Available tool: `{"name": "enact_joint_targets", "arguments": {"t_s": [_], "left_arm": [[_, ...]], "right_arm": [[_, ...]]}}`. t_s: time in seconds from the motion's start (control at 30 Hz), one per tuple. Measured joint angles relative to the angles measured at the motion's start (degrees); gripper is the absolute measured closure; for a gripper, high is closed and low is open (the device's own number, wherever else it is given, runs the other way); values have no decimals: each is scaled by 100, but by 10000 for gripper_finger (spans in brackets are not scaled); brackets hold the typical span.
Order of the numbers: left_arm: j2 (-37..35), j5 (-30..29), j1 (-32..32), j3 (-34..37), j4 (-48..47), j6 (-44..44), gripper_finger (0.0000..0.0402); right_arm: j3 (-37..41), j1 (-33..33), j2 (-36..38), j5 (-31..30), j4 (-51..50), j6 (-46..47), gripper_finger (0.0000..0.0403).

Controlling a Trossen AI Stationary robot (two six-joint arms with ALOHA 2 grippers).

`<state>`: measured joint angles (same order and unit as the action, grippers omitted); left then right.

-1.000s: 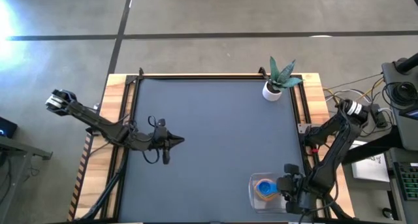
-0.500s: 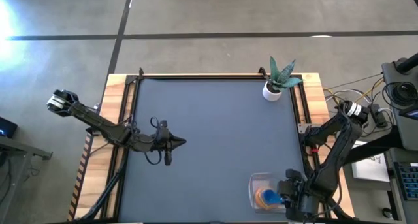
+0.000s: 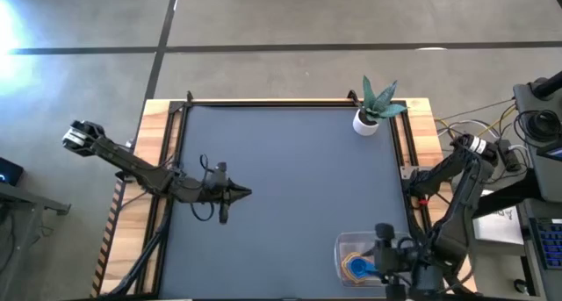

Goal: Nest measuring cups in basket
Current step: Return to Home Position

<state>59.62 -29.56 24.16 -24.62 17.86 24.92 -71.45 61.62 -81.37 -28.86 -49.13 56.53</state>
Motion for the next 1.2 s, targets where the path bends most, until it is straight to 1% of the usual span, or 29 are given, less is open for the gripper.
{"name": "enact_joint_targets", "arguments": {"t_s": [0.1,0.17,0.2,0.27,0.3,0.37,0.43,0.5,0.57,0.6,0.7,0.77,0.83,0.93,1.07,1.13,1.2], "left_arm": [[-199,270,0,-8,347,-351,402],[-411,605,0,-159,377,-662,402],[-518,853,-2,-290,399,-841,402],[-751,1369,12,-552,414,-1179,402],[-844,1601,15,-709,403,-1328,402],[-1021,1879,17,-1003,136,-1588,402],[-1176,1904,15,-1341,-269,-1786,402],[-1333,1909,13,-1659,-843,-1967,402],[-1495,1951,13,-1972,-1489,-2077,402],[-1590,1963,13,-2106,-1775,-2114,402],[-1920,1961,13,-2379,-2337,-2288,402],[-2179,1826,13,-2336,-2516,-2444,402],[-2447,1691,11,-2128,-2495,-2477,402],[-2947,1558,10,-1633,-2530,-2590,402],[-3863,1029,9,-901,-2213,-2639,402],[-4366,760,8,-515,-2003,-2685,402],[-4860,613,9,-157,-1782,-2698,402]], "right_arm": [[-334,-2,121,-974,304,-1255,245],[-444,-20,274,-1430,622,-1980,266],[-455,-53,369,-1569,828,-2331,277],[-410,-182,557,-1659,1363,-3107,306],[-331,-255,667,-1642,1730,-3547,321],[-153,-444,850,-1368,2405,-4435,355],[40,-715,1042,-729,3057,-5141,383],[250,-1005,1273,-93,3454,-5627,390],[486,-1293,1546,322,3704,-5890,392],[626,-1428,1707,398,3767,-5942,393],[1108,-1781,2289,469,3793,-5828,394],[1543,-1948,2717,467,3795,-5590,394],[2050,-2043,3107,470,3927,-5389,394],[2831,-2058,3622,493,4449,-5309,394],[3606,-2052,4328,556,5084,-5640,394],[3881,-2058,4704,645,5289,-5888,394],[4071,-2069,5089,652,5415,-6136,394]]}}
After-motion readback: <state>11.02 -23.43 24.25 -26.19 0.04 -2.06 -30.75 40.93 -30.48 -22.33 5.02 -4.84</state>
